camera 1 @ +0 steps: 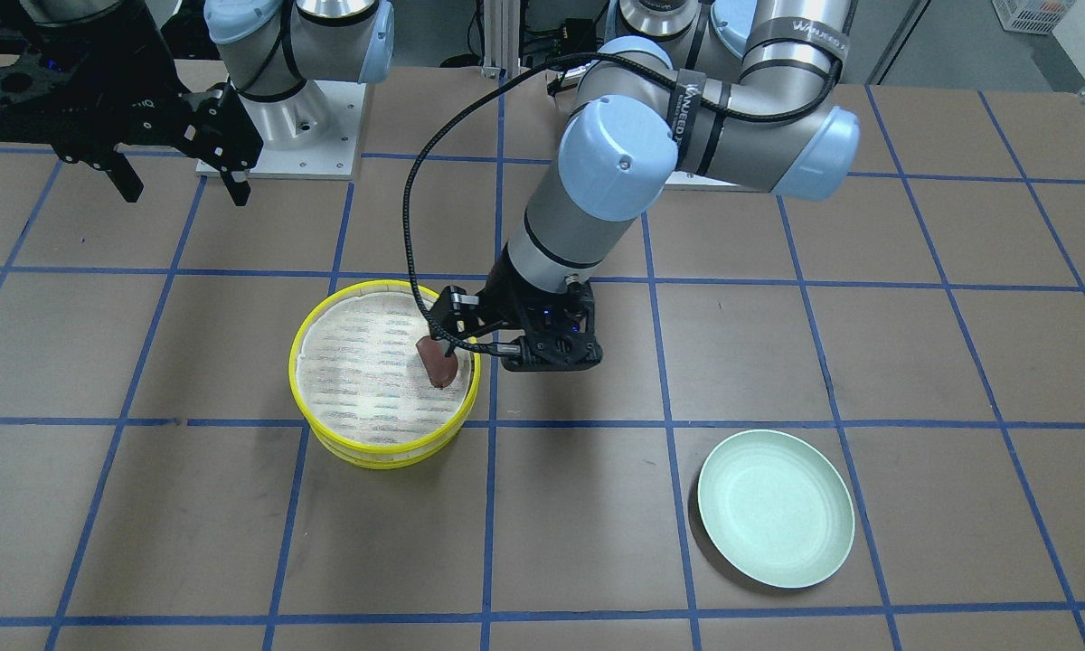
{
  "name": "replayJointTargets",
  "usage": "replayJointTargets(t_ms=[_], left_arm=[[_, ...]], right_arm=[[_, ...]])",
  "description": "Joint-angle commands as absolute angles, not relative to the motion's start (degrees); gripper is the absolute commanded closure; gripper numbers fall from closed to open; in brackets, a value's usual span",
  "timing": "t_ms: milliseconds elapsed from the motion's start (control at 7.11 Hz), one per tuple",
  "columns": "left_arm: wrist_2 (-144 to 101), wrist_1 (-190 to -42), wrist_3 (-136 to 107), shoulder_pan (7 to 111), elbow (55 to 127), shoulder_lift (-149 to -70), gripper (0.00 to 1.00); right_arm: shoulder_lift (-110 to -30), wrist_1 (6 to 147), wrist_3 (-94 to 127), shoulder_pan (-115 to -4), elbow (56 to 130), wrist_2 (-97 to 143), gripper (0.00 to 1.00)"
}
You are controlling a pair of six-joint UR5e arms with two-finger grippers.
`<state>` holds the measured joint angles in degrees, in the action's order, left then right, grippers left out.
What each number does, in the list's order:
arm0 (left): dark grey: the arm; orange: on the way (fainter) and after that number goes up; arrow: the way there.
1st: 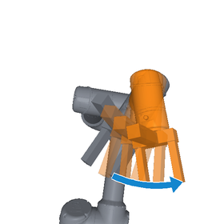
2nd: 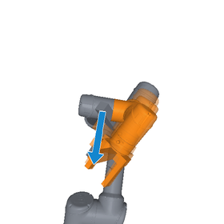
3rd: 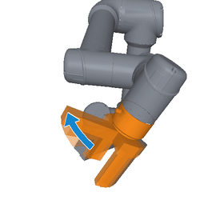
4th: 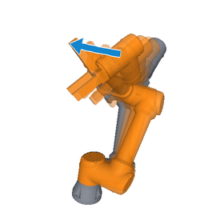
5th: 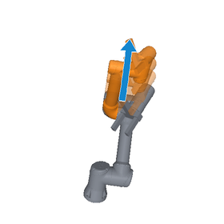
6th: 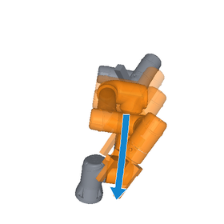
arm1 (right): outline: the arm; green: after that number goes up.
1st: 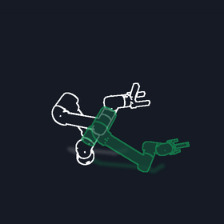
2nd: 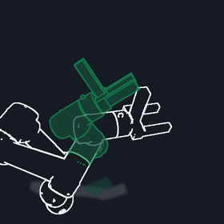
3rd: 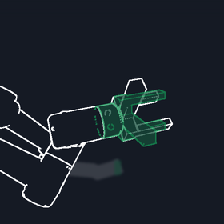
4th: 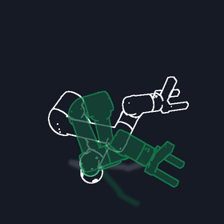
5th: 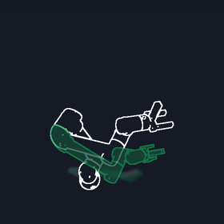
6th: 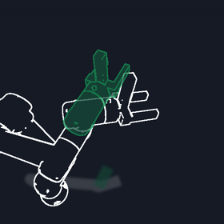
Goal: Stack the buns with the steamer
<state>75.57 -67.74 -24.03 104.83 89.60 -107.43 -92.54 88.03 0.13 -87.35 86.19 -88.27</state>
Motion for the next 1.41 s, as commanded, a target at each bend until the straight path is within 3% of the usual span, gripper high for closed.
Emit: replayJointTargets(t_ms=[0,422,984,1266], left_arm=[[85.58,-76.44,-8.50,99.26,85.70,-103.99,0.00],[90.76,-84.08,0.76,90.73,85.61,-97.67,0.00],[94.13,-90.70,3.25,89.04,85.78,-89.66,0.00],[93.61,-90.27,1.85,88.77,87.27,-89.56,0.00]], right_arm=[[-92.72,88.85,0.00,-87.54,88.23,-87.89,0.00],[-93.08,88.86,0.26,-87.45,88.07,-87.89,0.00],[-93.25,89.47,0.09,-87.36,88.15,-88.59,0.00],[-93.60,90.43,0.09,-87.36,88.15,-88.33,0.00]])
